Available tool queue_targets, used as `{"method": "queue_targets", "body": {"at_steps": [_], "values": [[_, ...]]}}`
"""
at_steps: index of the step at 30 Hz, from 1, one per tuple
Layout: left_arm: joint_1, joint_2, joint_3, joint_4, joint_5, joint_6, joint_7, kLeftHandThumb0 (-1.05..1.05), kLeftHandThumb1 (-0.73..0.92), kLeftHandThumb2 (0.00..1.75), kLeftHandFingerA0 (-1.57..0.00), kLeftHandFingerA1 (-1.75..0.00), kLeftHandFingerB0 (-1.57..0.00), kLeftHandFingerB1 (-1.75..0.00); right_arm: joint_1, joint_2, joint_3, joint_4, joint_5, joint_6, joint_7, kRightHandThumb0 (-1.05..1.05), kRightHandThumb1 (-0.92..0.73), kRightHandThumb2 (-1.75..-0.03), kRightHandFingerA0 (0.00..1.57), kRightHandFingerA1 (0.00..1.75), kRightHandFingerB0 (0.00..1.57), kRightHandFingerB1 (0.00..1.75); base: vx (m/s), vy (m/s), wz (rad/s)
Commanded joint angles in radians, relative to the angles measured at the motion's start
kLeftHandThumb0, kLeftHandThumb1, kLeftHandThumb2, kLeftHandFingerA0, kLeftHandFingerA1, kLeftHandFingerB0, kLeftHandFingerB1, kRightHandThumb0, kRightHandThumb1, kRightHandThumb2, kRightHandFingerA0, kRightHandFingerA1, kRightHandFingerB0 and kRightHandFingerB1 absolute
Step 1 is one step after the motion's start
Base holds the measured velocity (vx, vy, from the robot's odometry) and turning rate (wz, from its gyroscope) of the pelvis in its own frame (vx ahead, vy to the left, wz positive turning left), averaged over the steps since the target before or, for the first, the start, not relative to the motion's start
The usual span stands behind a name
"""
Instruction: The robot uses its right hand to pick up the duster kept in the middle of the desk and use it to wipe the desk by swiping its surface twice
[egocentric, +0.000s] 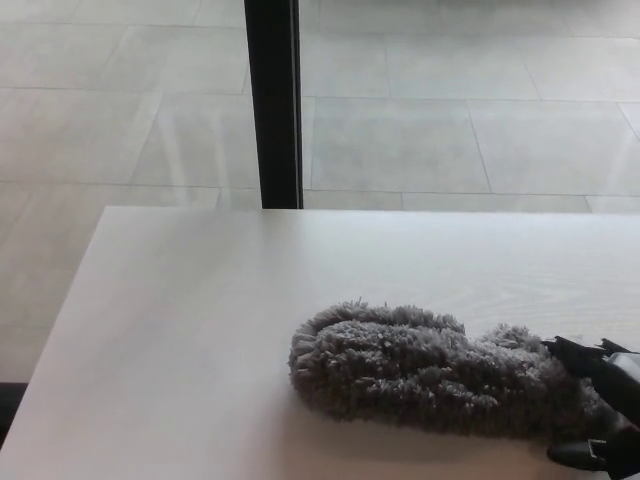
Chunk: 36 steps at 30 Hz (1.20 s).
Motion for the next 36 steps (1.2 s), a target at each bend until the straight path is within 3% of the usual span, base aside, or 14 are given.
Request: {"method": "queue_targets", "body": {"at_steps": [1,8,9,11,20,21,25,26,28,29,31,32,33,36], "values": [[0.006,0.01,-0.005,-0.008,-0.019,-0.025,0.002,-0.6,0.37,0.72,-1.05,-1.36,-0.68,-0.58,0.006,0.045,0.067,0.039,-0.156,-0.073,-0.2,-0.22,-0.87,-0.67,0.72,0.75,0.47,0.36,0.0,0.0,0.0],[0.005,0.013,-0.019,-0.002,-0.01,-0.029,0.0,-0.6,0.36,0.73,-1.0,-1.32,-0.67,-0.58,0.038,0.1,0.071,0.065,-0.166,-0.182,-0.361,-0.12,-0.69,-0.92,0.81,1.17,0.6,0.5,0.0,0.0,0.0],[0.007,0.014,-0.026,-0.002,-0.003,-0.035,-0.001,-0.52,0.45,0.54,-0.95,-1.34,-0.73,-0.48,0.038,0.102,0.075,0.066,-0.172,-0.189,-0.373,-0.12,-0.69,-0.95,0.8,1.28,0.59,0.54,0.0,0.0,0.0],[0.002,0.011,-0.016,-0.001,-0.018,-0.029,-0.002,-0.57,0.37,0.72,-1.02,-1.35,-0.66,-0.59,0.037,0.101,0.091,0.061,-0.21,-0.186,-0.43,-0.13,-0.7,-0.86,0.76,1.55,0.6,0.6,0.0,0.0,0.0],[-0.008,0.013,-0.024,0.006,-0.021,-0.022,-0.002,-0.59,0.37,0.72,-1.05,-1.35,-0.68,-0.58,0.018,0.078,0.175,0.102,-0.337,-0.167,-0.649,-0.14,-0.64,-0.91,0.81,1.6,0.83,0.77,0.0,0.0,0.0],[-0.007,0.016,-0.043,0.005,-0.001,-0.021,0.006,-0.54,0.46,0.54,-0.96,-1.32,-0.73,-0.48,0.022,0.065,0.199,0.104,-0.367,-0.149,-0.666,-0.15,-0.61,-1.0,0.78,1.6,0.86,0.88,0.0,0.0,0.0],[-0.013,0.017,-0.045,0.005,-0.004,-0.021,0.003,-0.52,0.46,0.54,-0.97,-1.28,-0.73,-0.49,0.016,0.051,0.255,0.124,-0.429,-0.143,-0.767,-0.11,-0.49,-1.16,0.8,1.56,0.88,1.2,0.0,0.0,0.0],[-0.015,0.017,-0.05,0.007,0.001,-0.024,0.008,-0.54,0.44,0.55,-0.96,-1.21,-0.75,-0.49,0.008,0.046,0.291,0.138,-0.471,-0.14,-0.834,-0.1,-0.49,-1.14,0.78,1.63,0.82,1.44,0.0,0.0,0.0],[-0.015,0.018,-0.047,0.005,-0.005,-0.023,0.004,-0.52,0.45,0.54,-0.95,-1.28,-0.75,-0.49,-0.009,0.04,0.354,0.15,-0.547,-0.118,-0.946,-0.21,-0.59,-0.87,0.77,1.68,0.8,1.3,0.0,0.0,0.0],[-0.013,0.02,-0.05,0.003,-0.003,-0.026,0.0,-0.55,0.46,0.56,-0.94,-1.24,-0.74,-0.48,-0.021,0.038,0.386,0.156,-0.577,-0.104,-0.987,-0.19,-0.61,-0.82,0.87,1.7,0.79,1.36,0.0,0.0,0.0],[-0.01,0.024,-0.052,-0.002,-0.004,-0.029,-0.01,-0.55,0.47,0.54,-0.93,-1.33,-0.73,-0.48,-0.037,0.033,0.427,0.162,-0.613,-0.082,-1.021,-0.22,-0.61,-0.89,0.77,1.7,0.75,1.47,0.0,0.0,0.0],[-0.013,0.02,-0.046,-0.001,-0.01,-0.03,-0.006,-0.54,0.46,0.54,-0.94,-1.34,-0.74,-0.49,-0.046,0.026,0.448,0.163,-0.632,-0.073,-1.03,-0.16,-0.58,-0.9,0.84,1.75,0.67,1.5,0.0,0.0,0.0],[-0.014,0.018,-0.045,-0.003,-0.011,-0.031,-0.001,-0.55,0.44,0.55,-0.87,-1.27,-0.76,-0.5,-0.057,0.021,0.473,0.167,-0.652,-0.072,-1.045,-0.18,-0.49,-0.93,0.8,1.7,0.76,1.51,0.0,0.0,0.0],[-0.019,0.021,-0.053,-0.003,-0.004,-0.025,0.0,-0.57,0.45,0.56,-0.89,-1.29,-0.73,-0.49,-0.085,0.017,0.546,0.169,-0.703,-0.061,-1.099,-0.2,-0.49,-1.05,0.88,1.73,0.75,1.42,0.0,0.0,0.0]]}}
